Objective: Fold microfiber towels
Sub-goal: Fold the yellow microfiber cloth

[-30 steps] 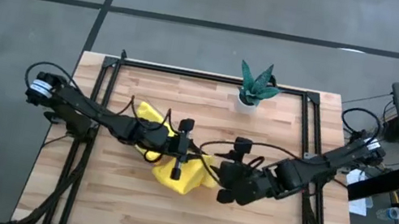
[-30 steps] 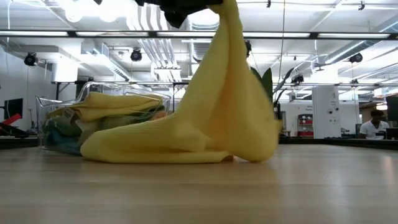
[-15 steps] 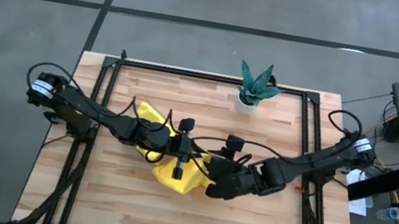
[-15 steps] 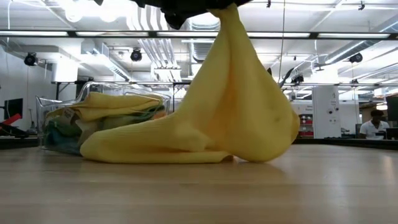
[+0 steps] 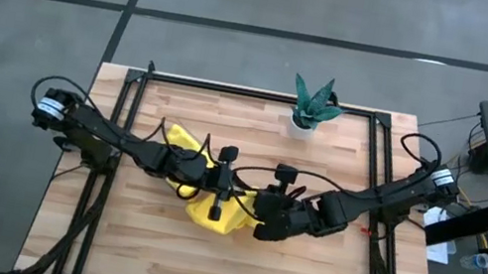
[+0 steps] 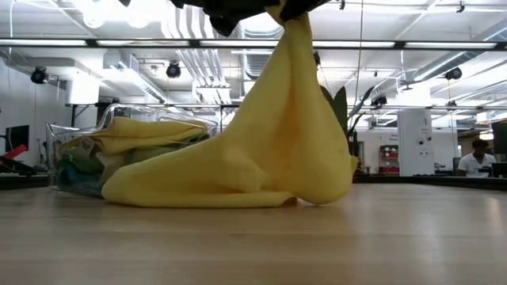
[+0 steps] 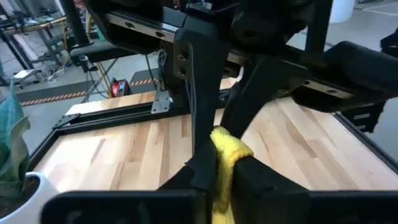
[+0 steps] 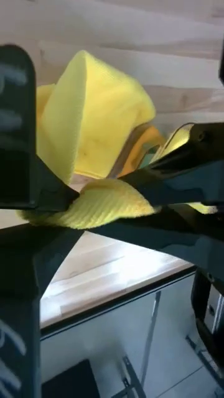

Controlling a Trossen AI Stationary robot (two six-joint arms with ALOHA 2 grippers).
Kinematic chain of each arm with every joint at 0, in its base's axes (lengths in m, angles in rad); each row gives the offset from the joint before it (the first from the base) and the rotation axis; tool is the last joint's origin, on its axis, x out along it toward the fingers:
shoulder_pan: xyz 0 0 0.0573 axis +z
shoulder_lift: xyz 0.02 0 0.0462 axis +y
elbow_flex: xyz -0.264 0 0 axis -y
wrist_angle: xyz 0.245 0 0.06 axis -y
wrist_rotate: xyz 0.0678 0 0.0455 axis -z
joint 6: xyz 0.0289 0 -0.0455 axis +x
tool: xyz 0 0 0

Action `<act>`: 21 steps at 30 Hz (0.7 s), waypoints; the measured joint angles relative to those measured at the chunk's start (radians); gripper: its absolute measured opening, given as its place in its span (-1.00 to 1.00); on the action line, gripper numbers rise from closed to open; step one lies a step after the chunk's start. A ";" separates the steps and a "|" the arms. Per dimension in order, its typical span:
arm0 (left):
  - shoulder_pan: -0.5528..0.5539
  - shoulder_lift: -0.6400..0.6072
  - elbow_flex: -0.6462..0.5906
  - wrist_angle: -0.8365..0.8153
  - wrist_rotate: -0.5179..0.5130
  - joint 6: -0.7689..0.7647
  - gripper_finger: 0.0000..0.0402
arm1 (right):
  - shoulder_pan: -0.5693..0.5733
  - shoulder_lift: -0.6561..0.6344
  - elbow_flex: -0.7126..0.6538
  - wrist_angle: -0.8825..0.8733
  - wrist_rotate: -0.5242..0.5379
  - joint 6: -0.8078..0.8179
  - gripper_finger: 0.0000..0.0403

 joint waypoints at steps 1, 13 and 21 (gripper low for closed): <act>0.001 -0.005 -0.002 -0.005 0.006 0.000 -0.87 | 0.001 0.000 0.000 -0.011 -0.003 0.002 -0.95; 0.001 -0.077 -0.006 -0.123 0.038 0.001 -0.42 | 0.076 -0.029 -0.008 -0.164 -0.007 -0.018 -0.96; 0.001 -0.094 -0.033 -0.162 0.045 0.005 -0.38 | 0.207 -0.109 -0.092 -0.099 0.044 -0.058 -0.96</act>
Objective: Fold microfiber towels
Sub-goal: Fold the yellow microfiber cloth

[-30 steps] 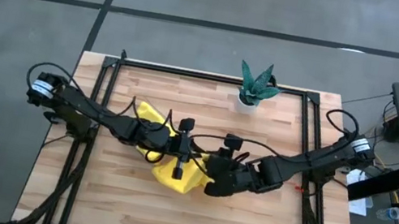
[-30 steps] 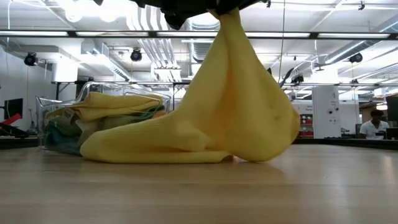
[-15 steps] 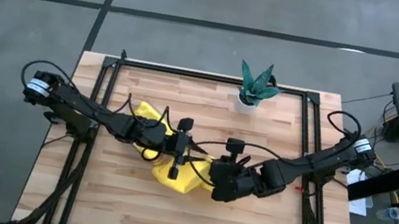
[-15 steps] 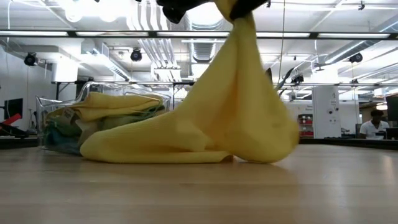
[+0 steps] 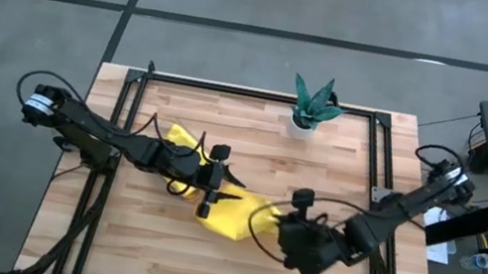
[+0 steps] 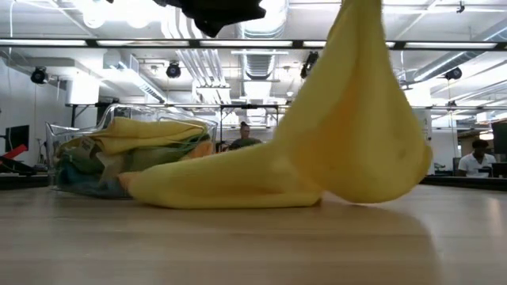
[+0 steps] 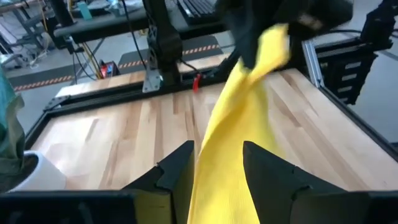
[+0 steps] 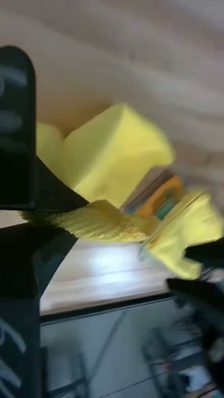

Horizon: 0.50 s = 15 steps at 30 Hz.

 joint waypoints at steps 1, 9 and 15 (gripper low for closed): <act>0.000 0.001 -0.004 0.000 0.003 0.000 -0.38 | 0.017 -0.012 -0.021 0.030 0.002 -0.012 -0.96; -0.001 0.067 -0.064 0.143 0.082 -0.006 -0.38 | 0.098 -0.129 -0.285 0.433 0.004 -0.080 -0.96; -0.002 0.165 -0.080 0.194 0.099 -0.057 -0.38 | 0.105 -0.189 -0.478 0.641 -0.007 -0.081 -0.96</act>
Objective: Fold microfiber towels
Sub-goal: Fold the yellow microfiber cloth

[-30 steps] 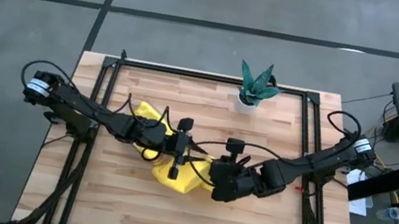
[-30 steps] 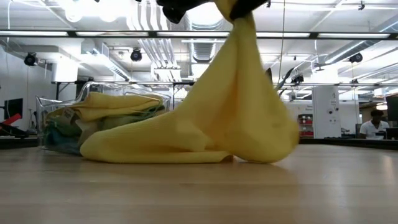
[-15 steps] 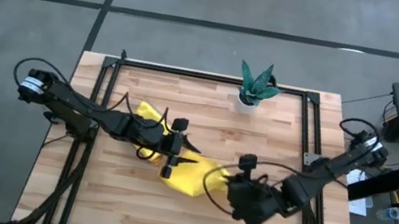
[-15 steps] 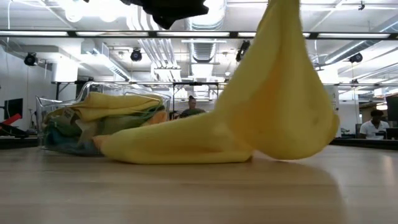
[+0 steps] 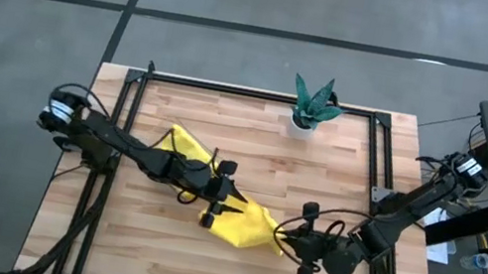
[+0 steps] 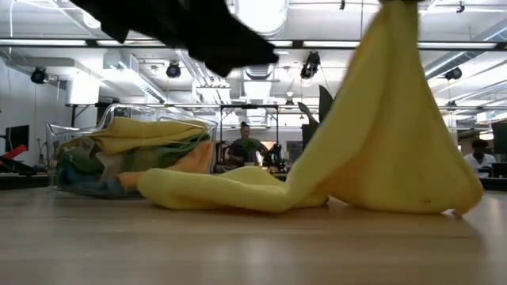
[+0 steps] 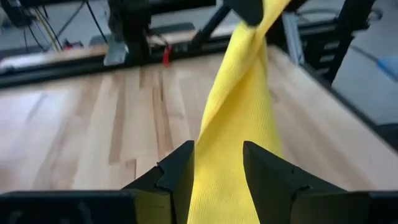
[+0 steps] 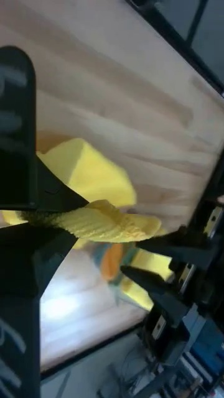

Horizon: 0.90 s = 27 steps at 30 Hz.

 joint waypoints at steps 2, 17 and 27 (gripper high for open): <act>0.002 0.035 0.000 0.000 0.000 0.000 -0.38 | 0.004 -0.015 -0.040 0.017 -0.042 0.008 -0.96; 0.095 0.162 0.027 -0.001 0.001 0.026 0.04 | 0.031 -0.071 -0.101 0.027 -0.462 0.301 -0.96; 0.114 0.240 0.062 0.007 0.140 0.165 0.18 | 0.072 -0.068 -0.101 -0.020 -0.488 0.491 -0.96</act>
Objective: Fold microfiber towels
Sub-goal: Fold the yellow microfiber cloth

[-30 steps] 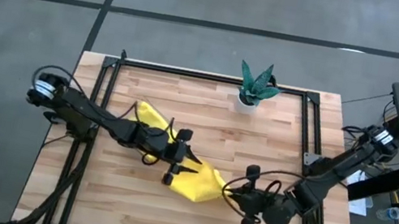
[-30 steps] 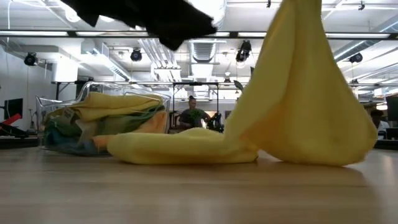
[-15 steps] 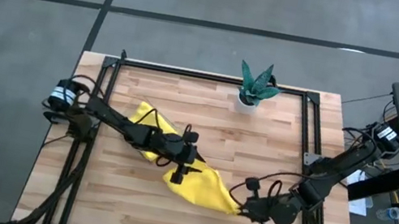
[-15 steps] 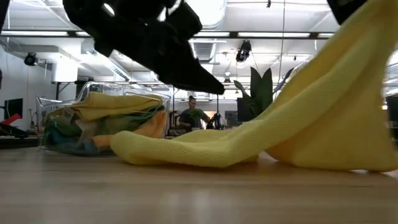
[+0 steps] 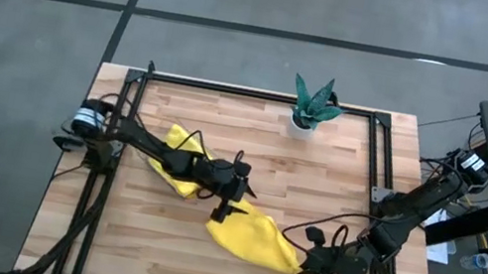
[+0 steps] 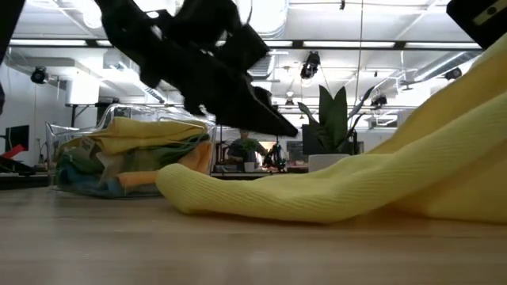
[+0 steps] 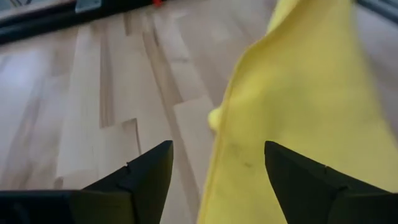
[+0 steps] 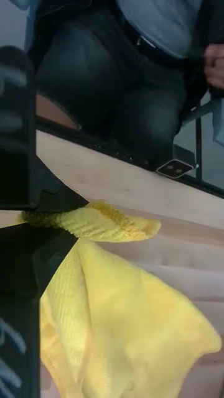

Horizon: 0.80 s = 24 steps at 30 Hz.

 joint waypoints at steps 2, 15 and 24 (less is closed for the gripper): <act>0.004 0.042 0.022 0.003 -0.001 -0.001 0.18 | 0.002 0.000 0.000 0.002 0.000 -0.001 -0.96; 0.017 0.121 0.131 -0.307 -0.050 -0.006 0.16 | 0.002 0.000 0.000 -0.005 0.027 0.004 -0.96; 0.017 0.119 0.131 -0.324 -0.050 0.028 -0.30 | 0.001 0.001 0.000 -0.006 0.029 0.008 -0.96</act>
